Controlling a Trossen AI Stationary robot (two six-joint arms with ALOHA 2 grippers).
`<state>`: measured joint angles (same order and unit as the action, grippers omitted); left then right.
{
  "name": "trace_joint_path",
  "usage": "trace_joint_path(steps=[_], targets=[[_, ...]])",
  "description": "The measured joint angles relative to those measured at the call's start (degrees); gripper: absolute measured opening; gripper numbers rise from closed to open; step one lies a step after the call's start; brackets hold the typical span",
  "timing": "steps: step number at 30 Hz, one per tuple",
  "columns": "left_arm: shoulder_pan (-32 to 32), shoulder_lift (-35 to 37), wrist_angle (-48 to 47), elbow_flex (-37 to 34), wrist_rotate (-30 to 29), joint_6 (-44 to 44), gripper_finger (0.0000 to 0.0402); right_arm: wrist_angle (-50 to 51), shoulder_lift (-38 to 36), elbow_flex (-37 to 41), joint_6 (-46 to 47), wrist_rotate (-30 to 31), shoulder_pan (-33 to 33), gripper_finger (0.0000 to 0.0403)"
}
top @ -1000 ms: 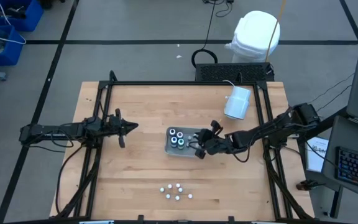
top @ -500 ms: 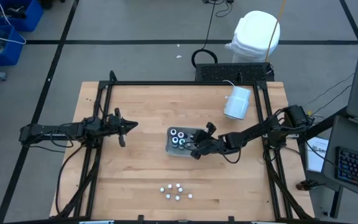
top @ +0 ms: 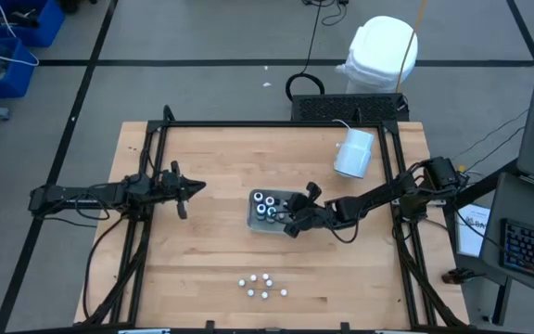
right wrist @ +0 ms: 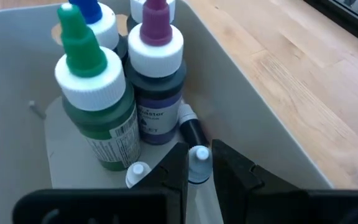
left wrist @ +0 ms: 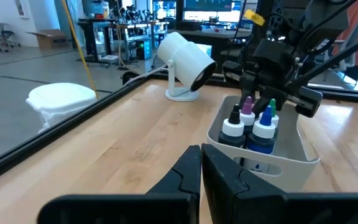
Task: Pick & Place food coloring
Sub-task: Put the small green bottle into the gray bin
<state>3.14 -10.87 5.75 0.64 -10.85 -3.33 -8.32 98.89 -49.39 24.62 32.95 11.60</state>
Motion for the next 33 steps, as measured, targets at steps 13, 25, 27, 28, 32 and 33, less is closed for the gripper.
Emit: trace_joint_path(steps=[13, 25, 27, 28, 32, 33], targets=[[0.0, 0.0, -0.5, 0.0, 0.0, 0.0, 0.0019, 3.9, -1.1, 0.1, 0.2, -0.4, 0.0, 0.0045], [0.0, 0.0, -1.8, 0.0, 0.3, -1.3, 0.0019, 7.8, -2.7, 0.3, 0.1, -3.3, -0.4, 0.0045], [0.0, 0.0, -1.8, 0.0, 0.3, -1.3, 0.0019, 7.6, -2.8, 0.3, 0.0, -3.2, -0.4, 0.0046], [0.0, 0.0, -1.8, 0.0, 0.3, -1.4, 0.0019, 7.5, -2.8, 0.3, 0.0, -3.2, -0.4, 0.0047], [0.0, 0.0, -1.7, 0.0, 0.3, -1.4, 0.0019, 7.1, -2.8, 0.3, 0.2, -3.2, -0.5, 0.0068], [0.0, 0.0, -1.7, 0.0, 0.3, -1.4, 0.0019, 7.1, -2.8, 0.3, 0.2, -3.2, -0.6, 0.0075]])
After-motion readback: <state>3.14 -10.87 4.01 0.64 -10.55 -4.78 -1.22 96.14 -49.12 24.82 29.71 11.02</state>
